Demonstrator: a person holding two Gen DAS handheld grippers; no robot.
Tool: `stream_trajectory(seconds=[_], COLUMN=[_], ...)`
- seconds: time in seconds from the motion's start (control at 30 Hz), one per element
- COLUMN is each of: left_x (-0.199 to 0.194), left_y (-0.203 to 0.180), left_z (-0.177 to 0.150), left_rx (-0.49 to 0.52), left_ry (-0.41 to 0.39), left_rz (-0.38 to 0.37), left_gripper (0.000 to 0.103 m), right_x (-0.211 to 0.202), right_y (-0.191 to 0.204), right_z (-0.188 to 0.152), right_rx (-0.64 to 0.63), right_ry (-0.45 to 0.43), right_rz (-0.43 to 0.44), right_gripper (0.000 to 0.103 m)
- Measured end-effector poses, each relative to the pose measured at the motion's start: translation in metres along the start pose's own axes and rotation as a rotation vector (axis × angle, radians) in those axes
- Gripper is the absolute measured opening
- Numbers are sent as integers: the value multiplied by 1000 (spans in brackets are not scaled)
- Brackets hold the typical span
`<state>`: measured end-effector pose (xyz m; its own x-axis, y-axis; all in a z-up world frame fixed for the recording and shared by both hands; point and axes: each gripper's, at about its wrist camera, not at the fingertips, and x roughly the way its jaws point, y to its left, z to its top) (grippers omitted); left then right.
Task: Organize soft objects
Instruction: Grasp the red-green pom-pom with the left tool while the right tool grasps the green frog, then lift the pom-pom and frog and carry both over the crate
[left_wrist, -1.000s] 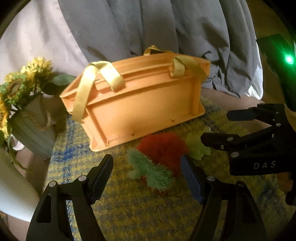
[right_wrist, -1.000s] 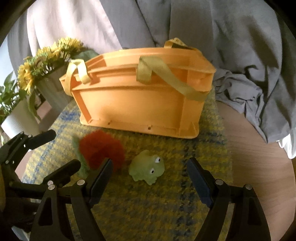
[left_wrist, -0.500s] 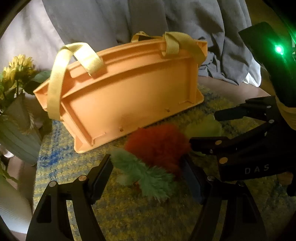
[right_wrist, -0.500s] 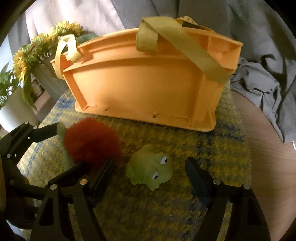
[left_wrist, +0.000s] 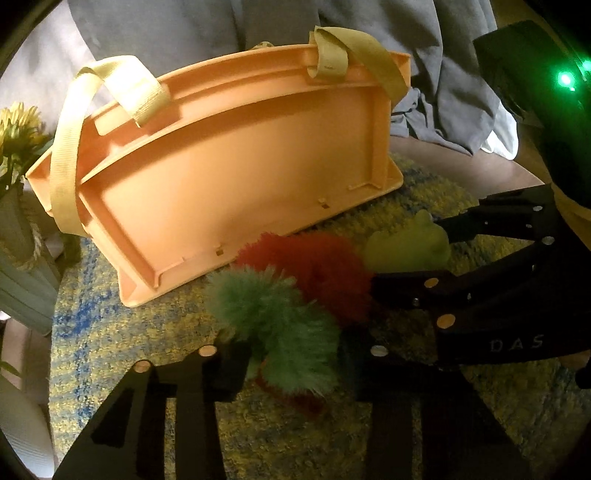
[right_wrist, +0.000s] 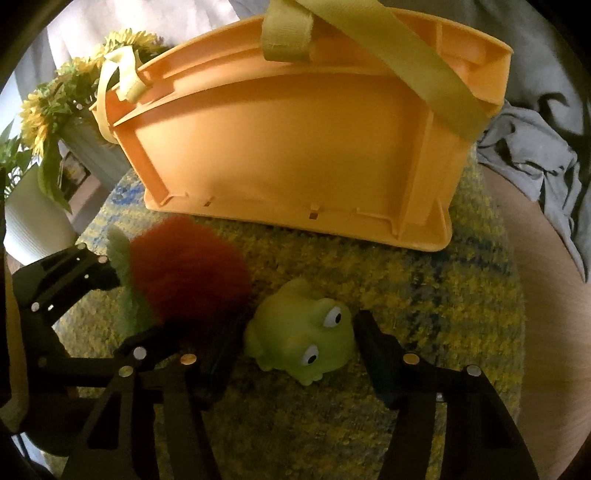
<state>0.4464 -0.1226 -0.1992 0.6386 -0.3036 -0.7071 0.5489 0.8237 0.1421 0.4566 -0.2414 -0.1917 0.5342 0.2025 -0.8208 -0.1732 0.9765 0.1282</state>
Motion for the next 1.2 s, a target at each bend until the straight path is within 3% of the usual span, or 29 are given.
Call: stream_trajectory(seconds=[0.07, 0.3, 0.7, 1.2], left_x=[-2, -9, -44, -110], left_y=[1, 7, 12, 19], left_z=[0, -4, -5, 20], left_rx=[-10, -89, -194, -257], left_ry=[-3, -2, -40, -181], left_rz=[1, 5, 47, 116], left_gripper=[34, 28, 27, 28], right_x=[-2, -7, -38, -105], right_y=[2, 1, 0, 19], right_z=[-1, -4, -8, 1], right_rx=[-6, 22, 89, 115], right_ry=[-15, -29, -88, -236], right_rz=[-1, -7, -37, -61], right_gripper=[56, 56, 56, 56])
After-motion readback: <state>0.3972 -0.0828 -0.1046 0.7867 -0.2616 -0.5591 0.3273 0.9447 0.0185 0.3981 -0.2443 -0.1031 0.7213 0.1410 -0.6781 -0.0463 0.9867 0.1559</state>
